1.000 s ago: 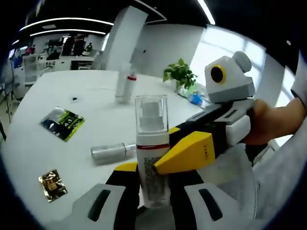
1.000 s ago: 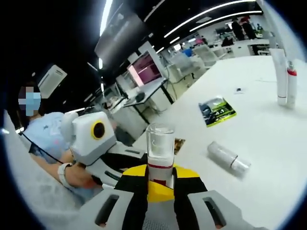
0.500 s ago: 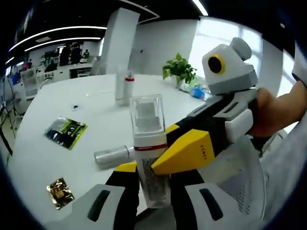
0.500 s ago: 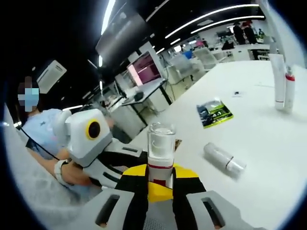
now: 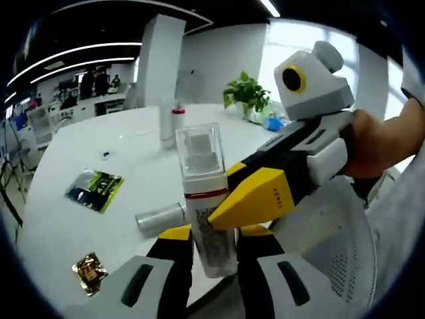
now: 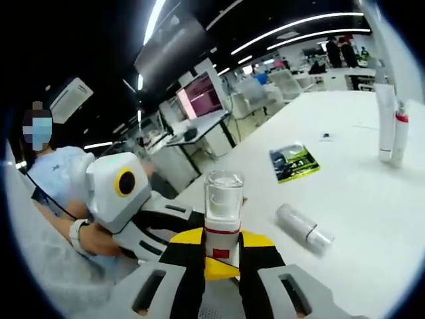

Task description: Arrange the skincare products in the storage area until every visible bottle or jar stands upright without overlapping.

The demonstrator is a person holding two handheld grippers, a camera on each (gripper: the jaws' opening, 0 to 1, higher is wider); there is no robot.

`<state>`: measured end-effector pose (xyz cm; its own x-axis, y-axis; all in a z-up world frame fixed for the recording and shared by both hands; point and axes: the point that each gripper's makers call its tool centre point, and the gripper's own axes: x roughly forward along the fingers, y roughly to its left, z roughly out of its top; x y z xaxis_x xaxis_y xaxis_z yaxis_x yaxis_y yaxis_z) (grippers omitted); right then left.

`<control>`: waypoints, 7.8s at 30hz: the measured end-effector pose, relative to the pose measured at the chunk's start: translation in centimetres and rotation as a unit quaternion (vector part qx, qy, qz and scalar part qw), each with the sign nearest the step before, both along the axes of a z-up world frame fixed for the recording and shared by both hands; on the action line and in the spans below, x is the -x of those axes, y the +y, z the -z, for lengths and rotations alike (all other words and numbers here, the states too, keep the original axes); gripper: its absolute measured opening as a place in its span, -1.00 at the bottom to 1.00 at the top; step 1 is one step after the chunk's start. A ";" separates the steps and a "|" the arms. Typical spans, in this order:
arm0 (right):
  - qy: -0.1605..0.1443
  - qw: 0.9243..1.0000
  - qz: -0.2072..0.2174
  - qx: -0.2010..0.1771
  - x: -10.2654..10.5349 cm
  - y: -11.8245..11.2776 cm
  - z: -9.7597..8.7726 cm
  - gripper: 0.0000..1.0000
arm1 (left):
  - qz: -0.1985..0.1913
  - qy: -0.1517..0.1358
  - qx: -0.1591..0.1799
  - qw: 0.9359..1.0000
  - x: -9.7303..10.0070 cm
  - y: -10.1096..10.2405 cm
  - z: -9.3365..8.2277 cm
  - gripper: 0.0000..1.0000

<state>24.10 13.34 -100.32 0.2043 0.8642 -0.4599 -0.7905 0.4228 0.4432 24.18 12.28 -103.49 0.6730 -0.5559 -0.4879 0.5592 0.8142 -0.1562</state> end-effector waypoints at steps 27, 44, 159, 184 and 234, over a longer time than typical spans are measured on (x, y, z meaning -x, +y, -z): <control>-0.086 0.990 0.106 0.036 -10.5 -6.0 0.5 -0.77 | 0.018 -0.002 -0.209 0.978 0.9 2.5 4.7 -0.11; -0.155 0.967 0.189 0.066 -20.7 -8.6 1.7 -0.77 | 0.029 0.013 -0.221 0.975 1.3 2.5 5.7 -0.19; -0.163 0.922 0.312 0.158 -32.0 -12.7 8.0 -0.72 | 0.035 0.067 -0.250 0.965 2.6 4.4 8.5 -0.40; -0.128 0.927 0.321 0.147 -33.7 -10.0 7.9 -0.68 | 0.028 0.066 -0.256 0.964 2.5 4.9 8.4 -0.41; -0.291 0.897 -0.130 0.308 -36.7 -6.8 -4.5 -0.25 | 0.024 0.052 -0.264 0.963 2.1 5.2 7.9 -0.40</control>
<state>60.84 6.54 -95.80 0.3928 0.5362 -0.7471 -0.9194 0.2140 -0.3299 22.08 17.44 -111.43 0.5850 -0.2412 -0.7743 0.6023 0.7686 0.2157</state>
